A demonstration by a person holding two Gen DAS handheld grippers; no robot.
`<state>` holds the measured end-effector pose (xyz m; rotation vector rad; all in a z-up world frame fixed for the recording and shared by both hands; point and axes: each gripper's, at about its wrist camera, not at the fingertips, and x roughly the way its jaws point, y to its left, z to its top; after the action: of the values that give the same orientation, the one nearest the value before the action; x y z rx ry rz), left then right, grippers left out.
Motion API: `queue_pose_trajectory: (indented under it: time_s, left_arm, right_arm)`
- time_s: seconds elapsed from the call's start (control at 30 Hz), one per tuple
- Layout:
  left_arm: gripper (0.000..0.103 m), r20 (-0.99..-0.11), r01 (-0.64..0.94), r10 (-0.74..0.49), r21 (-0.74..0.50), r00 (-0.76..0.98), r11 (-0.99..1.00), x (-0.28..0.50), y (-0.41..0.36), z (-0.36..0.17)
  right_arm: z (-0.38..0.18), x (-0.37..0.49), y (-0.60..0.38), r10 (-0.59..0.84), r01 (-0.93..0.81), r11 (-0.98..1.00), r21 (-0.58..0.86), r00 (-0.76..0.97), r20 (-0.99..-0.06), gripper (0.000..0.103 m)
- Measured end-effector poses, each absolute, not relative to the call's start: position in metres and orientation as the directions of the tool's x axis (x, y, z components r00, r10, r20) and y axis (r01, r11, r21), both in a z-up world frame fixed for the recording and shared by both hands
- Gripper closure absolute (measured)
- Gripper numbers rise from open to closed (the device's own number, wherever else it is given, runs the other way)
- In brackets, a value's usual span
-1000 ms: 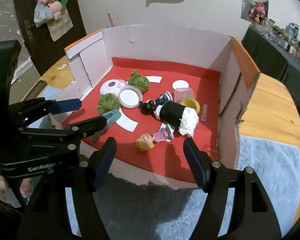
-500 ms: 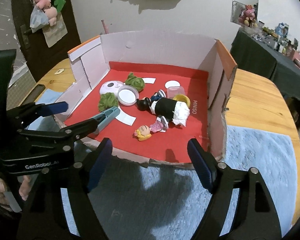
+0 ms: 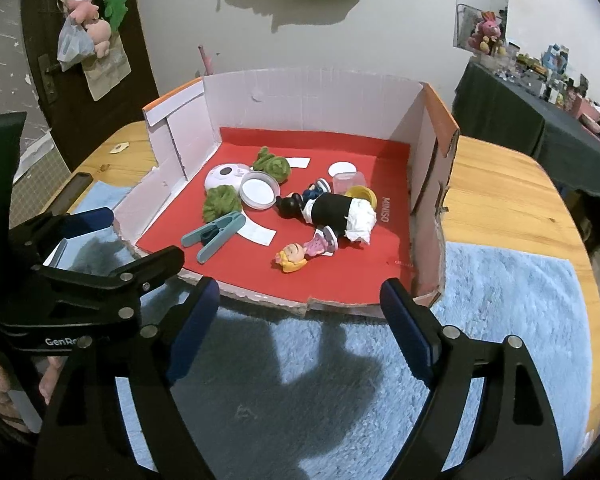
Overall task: Organize objects
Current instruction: 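Withdraw both grippers up and out of the box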
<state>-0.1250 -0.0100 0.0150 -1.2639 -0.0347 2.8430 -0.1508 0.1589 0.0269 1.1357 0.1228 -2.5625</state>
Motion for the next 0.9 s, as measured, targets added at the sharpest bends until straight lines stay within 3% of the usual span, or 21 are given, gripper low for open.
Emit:
queue_pose_trajectory:
  time_s: [0.2,0.9]
  left_arm:
    - [0.000,-0.746,0.006,-0.025,0.028,-0.666,-1.000,-0.1246,-0.0064,0.0120]
    - [0.000,-0.742,-0.003,0.024,-0.030,-0.670,-1.000,-0.1210,-0.0126,0.0109]
  right_arm:
    - [0.0266,-0.1494,0.1593,-0.267,0.333,-0.941,0.058,-0.626,-0.732,0.019]
    - [0.0225,-0.1457,0.1609,-0.262,0.327,-0.943,0.059,-0.624,-0.736,0.017]
